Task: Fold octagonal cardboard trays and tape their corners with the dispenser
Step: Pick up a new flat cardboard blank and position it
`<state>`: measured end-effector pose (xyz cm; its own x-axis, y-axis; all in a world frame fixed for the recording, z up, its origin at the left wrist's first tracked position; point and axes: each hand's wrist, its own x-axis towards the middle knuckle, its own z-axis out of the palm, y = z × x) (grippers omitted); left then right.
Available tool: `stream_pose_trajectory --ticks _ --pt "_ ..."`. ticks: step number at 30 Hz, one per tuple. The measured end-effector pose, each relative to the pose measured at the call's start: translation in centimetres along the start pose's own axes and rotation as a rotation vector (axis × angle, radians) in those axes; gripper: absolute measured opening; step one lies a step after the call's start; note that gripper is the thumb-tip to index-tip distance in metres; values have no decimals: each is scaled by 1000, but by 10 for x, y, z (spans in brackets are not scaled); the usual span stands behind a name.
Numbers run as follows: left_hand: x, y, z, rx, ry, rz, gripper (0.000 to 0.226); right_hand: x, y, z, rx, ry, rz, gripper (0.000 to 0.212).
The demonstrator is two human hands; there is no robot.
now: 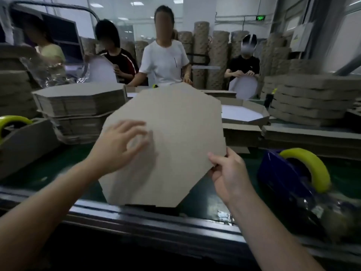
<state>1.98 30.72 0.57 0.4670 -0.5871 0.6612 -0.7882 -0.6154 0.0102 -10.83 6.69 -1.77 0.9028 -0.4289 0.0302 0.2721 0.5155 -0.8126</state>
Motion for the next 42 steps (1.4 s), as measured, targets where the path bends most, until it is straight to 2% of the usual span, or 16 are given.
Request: stream_pose_trajectory --ticks 2,4,6,8,11,13,14,16,19,23,27,29,31,35,38,42 --pt "17 -18 2 38 -14 -474 56 -23 -6 -24 14 -26 8 32" --pt "25 -31 3 -175 -50 -869 65 -44 -12 -44 18 -72 17 38" --pt "25 -27 -1 -619 56 -1044 45 -61 -22 -62 -45 -77 12 45" --pt "20 -13 -4 -834 188 -1082 12 -75 -37 -79 -262 -18 15 41" --pt "12 21 -7 -935 276 -1015 12 -85 -62 -102 -920 262 -83 55" --pt "10 50 -10 -920 276 -916 15 -91 -74 -105 -1293 465 -370 60" --pt "11 67 -11 -910 260 -853 13 -94 -79 -100 -1358 476 -552 53" --pt "9 101 -8 -925 198 -734 10 -96 -82 -88 -1394 317 -796 41" --pt "5 147 1 -892 34 -577 10 -97 -69 -72 -1545 51 -886 42" --pt "-5 186 21 -821 -33 -388 8 -96 -50 -78 -1725 -44 -807 45" --pt "-4 187 47 -830 -266 -286 12 -93 -34 -106 -1629 -12 -612 20" --pt "10 173 59 -859 -377 -291 26 -91 -31 -115 -1603 9 -554 14" --pt "36 153 78 -872 -377 -334 29 -88 -32 -118 -1574 27 -533 12" --pt "95 105 137 -360 -264 -230 21 -81 -36 -120 -1531 3 -547 14" --pt "127 64 183 33 -285 -160 41 -75 -40 -121 -1534 -24 -542 15" --pt "157 13 222 135 -479 -241 57 -64 -43 -119 -1559 -78 -485 17"
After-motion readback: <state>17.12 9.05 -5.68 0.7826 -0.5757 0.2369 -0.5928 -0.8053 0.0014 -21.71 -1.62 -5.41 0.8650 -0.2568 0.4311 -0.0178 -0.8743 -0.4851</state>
